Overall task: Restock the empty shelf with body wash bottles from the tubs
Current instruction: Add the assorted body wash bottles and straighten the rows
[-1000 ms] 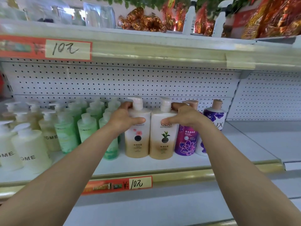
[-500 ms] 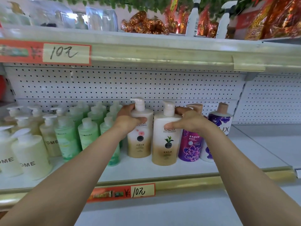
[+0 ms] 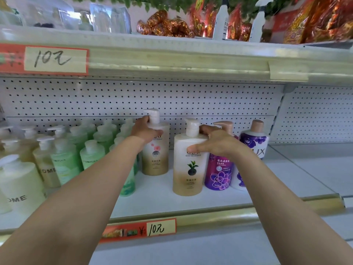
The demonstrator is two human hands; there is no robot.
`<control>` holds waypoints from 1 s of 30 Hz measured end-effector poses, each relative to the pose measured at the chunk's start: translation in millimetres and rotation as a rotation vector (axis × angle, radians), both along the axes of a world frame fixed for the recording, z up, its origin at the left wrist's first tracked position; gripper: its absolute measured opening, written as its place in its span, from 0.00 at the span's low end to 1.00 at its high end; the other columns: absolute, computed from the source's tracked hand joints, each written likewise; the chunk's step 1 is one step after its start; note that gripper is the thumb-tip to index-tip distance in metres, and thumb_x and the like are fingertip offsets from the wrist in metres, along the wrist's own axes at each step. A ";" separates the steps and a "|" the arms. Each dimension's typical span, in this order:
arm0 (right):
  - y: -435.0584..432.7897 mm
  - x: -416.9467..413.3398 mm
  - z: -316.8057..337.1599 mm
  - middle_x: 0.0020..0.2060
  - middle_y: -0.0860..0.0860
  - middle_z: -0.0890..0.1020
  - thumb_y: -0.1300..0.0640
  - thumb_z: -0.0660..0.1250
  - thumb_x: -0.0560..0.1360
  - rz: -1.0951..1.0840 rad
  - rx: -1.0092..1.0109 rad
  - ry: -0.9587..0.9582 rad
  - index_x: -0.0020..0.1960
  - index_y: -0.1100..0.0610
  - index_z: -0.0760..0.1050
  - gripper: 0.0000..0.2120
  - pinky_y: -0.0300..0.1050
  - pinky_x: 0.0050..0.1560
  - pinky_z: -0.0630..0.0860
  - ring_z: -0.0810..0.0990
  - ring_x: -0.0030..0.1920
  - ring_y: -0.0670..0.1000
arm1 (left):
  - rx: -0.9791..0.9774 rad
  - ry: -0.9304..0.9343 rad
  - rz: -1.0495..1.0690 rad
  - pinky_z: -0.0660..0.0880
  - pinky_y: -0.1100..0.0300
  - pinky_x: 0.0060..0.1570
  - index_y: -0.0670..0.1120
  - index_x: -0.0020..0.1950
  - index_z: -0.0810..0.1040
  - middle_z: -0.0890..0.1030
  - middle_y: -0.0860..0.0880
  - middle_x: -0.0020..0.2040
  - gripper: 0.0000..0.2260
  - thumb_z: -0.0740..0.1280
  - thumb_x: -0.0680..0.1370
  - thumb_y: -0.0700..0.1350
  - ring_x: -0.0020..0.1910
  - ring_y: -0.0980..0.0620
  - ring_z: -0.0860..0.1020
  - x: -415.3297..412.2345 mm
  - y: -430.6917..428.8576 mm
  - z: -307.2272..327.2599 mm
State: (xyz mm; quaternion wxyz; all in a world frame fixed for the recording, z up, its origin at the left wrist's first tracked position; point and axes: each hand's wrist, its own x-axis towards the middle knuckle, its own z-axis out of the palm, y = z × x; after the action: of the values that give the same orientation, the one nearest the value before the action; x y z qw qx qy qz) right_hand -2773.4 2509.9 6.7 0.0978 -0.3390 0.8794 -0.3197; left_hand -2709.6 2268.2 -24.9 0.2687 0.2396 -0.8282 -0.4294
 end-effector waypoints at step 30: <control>-0.8 -0.6 -6.5 0.58 0.47 0.81 0.52 0.81 0.66 0.043 -0.128 -0.116 0.68 0.52 0.73 0.34 0.39 0.53 0.74 0.80 0.57 0.48 | -0.185 -0.061 0.144 0.68 0.56 0.66 0.46 0.73 0.68 0.71 0.46 0.72 0.32 0.74 0.73 0.54 0.70 0.46 0.70 56.4 3.4 37.2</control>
State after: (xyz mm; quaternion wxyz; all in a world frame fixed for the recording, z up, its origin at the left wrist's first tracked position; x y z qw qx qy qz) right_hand -2774.0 2509.2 0.2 0.1336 -0.3443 0.8424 -0.3924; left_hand -2653.2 2271.6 12.3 0.2946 0.2856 -0.8527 -0.3233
